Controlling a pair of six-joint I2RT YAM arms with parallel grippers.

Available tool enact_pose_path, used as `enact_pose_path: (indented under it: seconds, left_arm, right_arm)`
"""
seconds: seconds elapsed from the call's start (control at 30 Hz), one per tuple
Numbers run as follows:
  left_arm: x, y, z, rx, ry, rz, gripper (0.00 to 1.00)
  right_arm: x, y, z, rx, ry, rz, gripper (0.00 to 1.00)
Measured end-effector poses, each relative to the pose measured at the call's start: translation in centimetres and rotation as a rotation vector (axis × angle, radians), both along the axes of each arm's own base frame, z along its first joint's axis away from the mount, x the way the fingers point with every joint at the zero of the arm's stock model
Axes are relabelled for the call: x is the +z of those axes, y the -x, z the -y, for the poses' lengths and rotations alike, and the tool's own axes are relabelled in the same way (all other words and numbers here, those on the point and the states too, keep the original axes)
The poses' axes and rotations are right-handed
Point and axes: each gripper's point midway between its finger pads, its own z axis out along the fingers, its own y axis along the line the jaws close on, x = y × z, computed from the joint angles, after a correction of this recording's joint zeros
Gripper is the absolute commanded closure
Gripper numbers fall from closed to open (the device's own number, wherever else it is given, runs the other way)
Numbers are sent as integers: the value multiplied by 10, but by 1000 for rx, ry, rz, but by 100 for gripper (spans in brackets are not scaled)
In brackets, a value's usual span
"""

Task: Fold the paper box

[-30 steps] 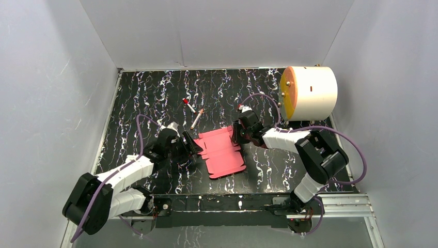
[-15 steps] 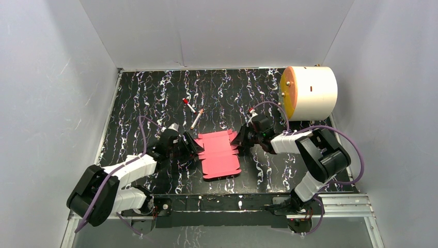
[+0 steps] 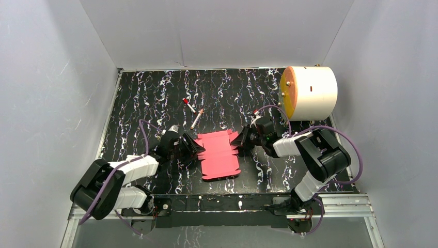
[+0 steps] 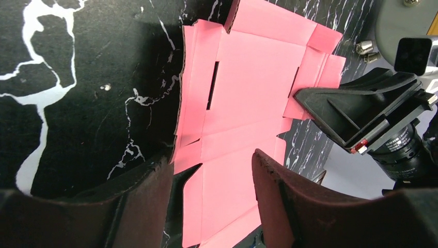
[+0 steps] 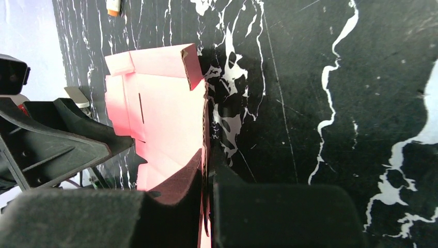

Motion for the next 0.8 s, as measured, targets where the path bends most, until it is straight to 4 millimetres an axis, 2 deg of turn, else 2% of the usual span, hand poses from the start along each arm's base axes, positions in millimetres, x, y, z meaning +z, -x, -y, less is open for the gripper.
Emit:
enact_pose_path:
  seconds: [0.23, 0.33, 0.53, 0.8]
  left_arm:
    - [0, 8, 6, -17, 6, -17, 51]
    - [6, 11, 9, -26, 15, -7, 51]
    - [20, 5, 17, -25, 49, 11, 51]
    - [28, -6, 38, -65, 51, 18, 51]
  right_arm:
    - [-2, -5, 4, -24, 13, 8, 87]
    - [-3, -5, 5, -28, 22, 9, 87]
    - [-5, -5, 9, -48, 41, 15, 86]
    - [-7, -4, 13, -81, 64, 28, 85]
